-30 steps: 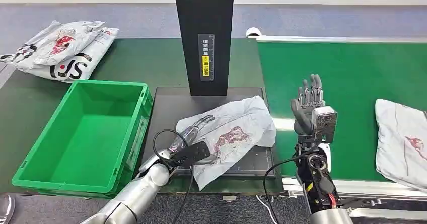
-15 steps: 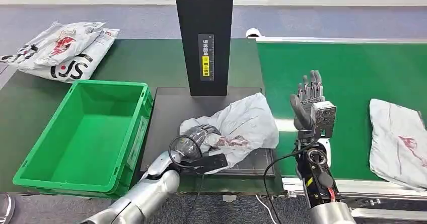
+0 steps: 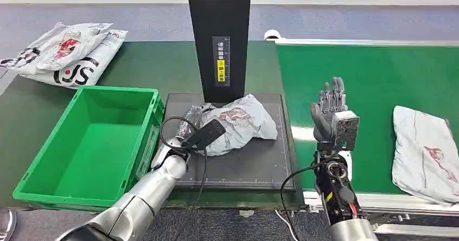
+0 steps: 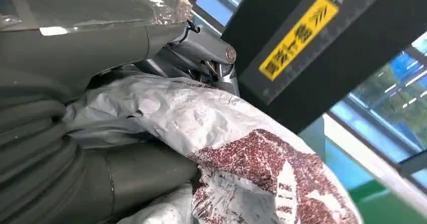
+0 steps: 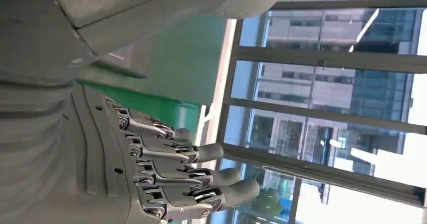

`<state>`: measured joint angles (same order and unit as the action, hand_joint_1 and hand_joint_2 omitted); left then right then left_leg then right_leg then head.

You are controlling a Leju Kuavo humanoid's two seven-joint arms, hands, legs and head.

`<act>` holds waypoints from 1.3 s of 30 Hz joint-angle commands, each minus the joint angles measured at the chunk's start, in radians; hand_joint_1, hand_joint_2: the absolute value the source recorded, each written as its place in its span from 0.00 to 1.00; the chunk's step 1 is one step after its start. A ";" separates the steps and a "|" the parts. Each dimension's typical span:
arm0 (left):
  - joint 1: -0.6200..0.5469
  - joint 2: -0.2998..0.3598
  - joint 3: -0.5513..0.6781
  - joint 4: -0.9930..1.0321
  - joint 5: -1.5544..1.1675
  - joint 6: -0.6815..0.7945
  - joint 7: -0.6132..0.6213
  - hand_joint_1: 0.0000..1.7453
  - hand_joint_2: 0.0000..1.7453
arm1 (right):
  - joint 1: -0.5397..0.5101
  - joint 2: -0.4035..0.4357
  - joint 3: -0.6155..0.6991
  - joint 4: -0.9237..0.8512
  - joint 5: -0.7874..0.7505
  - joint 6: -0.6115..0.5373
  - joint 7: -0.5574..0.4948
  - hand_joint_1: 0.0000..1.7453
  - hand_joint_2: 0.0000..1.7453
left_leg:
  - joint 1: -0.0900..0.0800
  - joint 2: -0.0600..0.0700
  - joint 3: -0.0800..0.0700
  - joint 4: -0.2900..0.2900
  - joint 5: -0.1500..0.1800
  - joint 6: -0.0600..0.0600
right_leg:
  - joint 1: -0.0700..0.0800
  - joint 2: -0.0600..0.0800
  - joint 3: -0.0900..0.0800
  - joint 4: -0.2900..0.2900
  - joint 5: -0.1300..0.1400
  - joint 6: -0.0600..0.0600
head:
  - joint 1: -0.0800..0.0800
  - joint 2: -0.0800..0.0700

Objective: Moved the parcel from conveyor to table for the left to box.

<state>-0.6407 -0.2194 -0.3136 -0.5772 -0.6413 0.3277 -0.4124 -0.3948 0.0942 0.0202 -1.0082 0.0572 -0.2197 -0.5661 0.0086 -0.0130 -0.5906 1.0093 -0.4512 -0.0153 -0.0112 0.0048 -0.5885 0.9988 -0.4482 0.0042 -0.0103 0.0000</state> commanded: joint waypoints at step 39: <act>0.528 0.183 0.694 -0.684 -0.496 0.348 0.343 1.00 1.00 | 0.218 0.013 -0.124 -0.183 0.044 0.022 0.066 0.00 1.00 | -0.001 0.008 -0.001 -0.003 -0.004 -0.001 | 0.000 0.006 -0.005 0.000 -0.004 -0.003 | 0.000 0.000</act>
<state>-0.2638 -0.0359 0.2670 -1.2577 -0.9973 0.6947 -0.2368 -0.2073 0.0942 -0.0164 -1.1342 0.0759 -0.2315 -0.5180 0.0083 -0.0077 -0.5956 1.0087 -0.4547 -0.0173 -0.0101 0.0095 -0.5965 1.0002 -0.4521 0.0009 -0.0103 0.0000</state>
